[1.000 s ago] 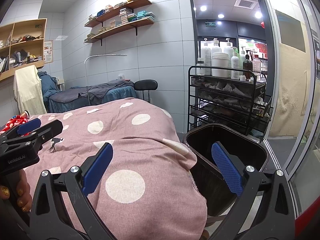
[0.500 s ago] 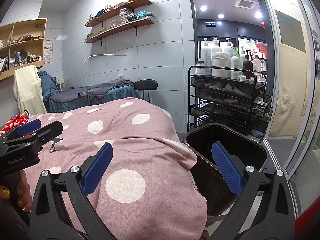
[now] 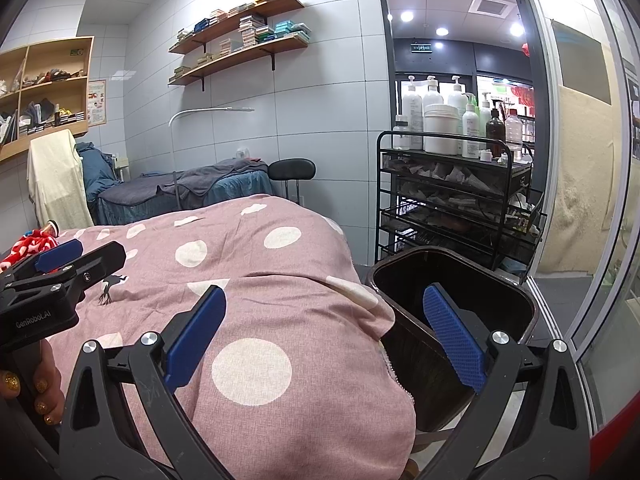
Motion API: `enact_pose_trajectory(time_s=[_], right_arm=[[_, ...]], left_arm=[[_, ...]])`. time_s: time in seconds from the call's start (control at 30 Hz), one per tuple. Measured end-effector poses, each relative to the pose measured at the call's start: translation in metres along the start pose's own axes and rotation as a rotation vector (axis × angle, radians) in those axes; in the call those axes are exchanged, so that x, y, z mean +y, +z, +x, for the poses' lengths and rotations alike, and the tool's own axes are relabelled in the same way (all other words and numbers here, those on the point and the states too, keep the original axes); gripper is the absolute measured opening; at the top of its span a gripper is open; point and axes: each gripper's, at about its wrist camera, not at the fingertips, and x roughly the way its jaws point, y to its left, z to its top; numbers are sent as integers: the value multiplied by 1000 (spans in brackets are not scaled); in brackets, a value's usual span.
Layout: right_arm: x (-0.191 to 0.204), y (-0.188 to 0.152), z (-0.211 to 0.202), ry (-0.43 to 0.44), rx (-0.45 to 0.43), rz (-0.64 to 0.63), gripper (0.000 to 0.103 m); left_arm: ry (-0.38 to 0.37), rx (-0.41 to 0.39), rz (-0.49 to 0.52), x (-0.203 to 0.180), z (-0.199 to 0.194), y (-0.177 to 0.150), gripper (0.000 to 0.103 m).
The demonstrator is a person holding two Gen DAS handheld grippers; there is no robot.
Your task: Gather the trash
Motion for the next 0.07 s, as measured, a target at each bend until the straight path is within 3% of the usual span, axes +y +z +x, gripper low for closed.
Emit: enact_pose_trajectory(time_s=[0.07], right_arm=[[0, 0, 0, 0, 0, 0, 98]], left_arm=[[-2, 1, 1, 0, 0, 0, 98]])
